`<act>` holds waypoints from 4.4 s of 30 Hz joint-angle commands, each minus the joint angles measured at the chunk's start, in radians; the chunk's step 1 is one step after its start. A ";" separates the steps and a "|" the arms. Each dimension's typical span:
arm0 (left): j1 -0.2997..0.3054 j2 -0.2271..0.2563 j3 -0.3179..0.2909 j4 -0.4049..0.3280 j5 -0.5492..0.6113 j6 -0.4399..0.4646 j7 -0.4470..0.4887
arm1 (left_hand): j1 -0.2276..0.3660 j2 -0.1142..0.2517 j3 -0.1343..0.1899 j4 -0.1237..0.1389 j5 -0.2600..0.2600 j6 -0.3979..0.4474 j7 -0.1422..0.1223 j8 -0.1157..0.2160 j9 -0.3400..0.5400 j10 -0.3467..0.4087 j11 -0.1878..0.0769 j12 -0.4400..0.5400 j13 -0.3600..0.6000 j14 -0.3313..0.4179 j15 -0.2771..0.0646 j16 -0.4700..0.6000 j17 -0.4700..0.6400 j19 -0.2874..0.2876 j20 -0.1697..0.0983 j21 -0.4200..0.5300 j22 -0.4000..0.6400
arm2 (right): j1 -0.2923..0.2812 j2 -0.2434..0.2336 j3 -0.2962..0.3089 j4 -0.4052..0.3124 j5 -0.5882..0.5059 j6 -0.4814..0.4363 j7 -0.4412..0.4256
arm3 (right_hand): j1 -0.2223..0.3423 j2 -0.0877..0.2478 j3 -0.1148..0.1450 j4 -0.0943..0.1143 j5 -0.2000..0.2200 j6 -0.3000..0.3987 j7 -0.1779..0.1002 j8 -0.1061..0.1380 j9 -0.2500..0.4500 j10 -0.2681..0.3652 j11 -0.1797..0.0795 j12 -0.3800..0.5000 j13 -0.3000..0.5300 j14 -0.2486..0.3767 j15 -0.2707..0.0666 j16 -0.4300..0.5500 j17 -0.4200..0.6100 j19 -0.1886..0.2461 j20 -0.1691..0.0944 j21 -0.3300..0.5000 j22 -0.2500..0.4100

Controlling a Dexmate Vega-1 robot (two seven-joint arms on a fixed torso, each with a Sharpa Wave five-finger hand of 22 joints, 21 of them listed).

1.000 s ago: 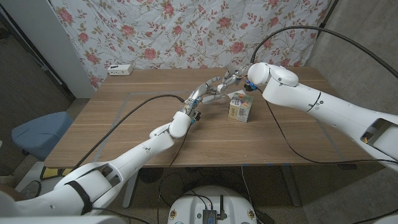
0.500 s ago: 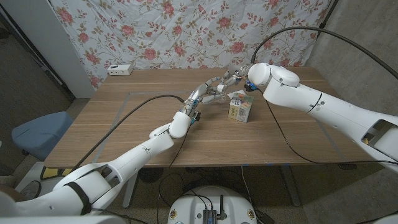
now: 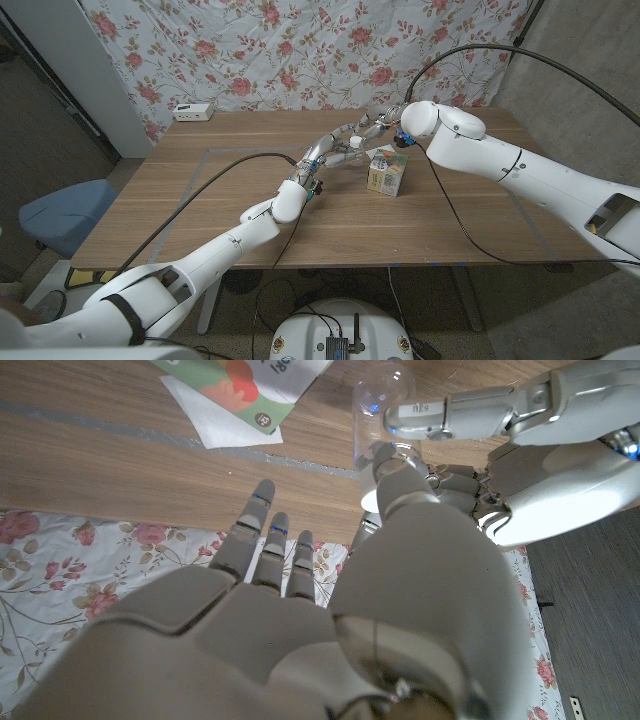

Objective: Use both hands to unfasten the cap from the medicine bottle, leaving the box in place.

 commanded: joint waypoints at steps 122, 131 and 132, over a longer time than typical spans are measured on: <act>0.032 0.024 -0.017 -0.045 0.043 -0.007 0.038 | 0.000 -0.005 0.030 -0.006 0.005 -0.005 -0.020 0.002 0.003 0.068 -0.051 0.005 0.005 0.008 -0.052 0.001 0.002 -0.017 -0.011 -0.002 0.003 | 0.031 -0.052 0.021 -0.040 0.172 0.004 0.026 | -0.299 -0.146 -0.210 0.149 0.043 -0.318 0.186 -0.073 -0.005 -0.174 0.150 0.001 0.009 -0.142 0.108 -0.017 0.010 -0.070 0.085 -0.003 0.006; 0.037 0.028 -0.021 -0.051 0.041 -0.005 0.039 | -0.002 -0.006 0.030 -0.005 0.005 -0.005 -0.020 0.002 0.003 0.067 -0.051 0.005 0.005 0.008 -0.050 0.001 0.002 -0.017 -0.010 -0.002 0.003 | -0.041 -0.072 0.062 -0.060 0.150 0.084 -0.047 | -0.336 -0.145 -0.226 0.161 0.056 -0.318 0.202 -0.072 -0.003 -0.143 0.153 0.011 0.010 -0.118 0.107 -0.008 0.009 -0.056 0.084 0.002 0.006; 0.037 0.029 -0.021 -0.052 0.041 -0.004 0.038 | -0.002 -0.006 0.030 -0.005 0.005 -0.005 -0.019 0.002 0.003 0.067 -0.051 0.005 0.005 0.007 -0.052 0.001 0.002 -0.017 -0.010 -0.002 0.003 | -0.041 -0.073 0.062 -0.060 0.147 0.084 -0.041 | -0.337 -0.144 -0.226 0.161 0.056 -0.319 0.204 -0.073 -0.003 -0.143 0.153 0.011 0.010 -0.117 0.107 -0.008 0.009 -0.055 0.084 0.002 0.006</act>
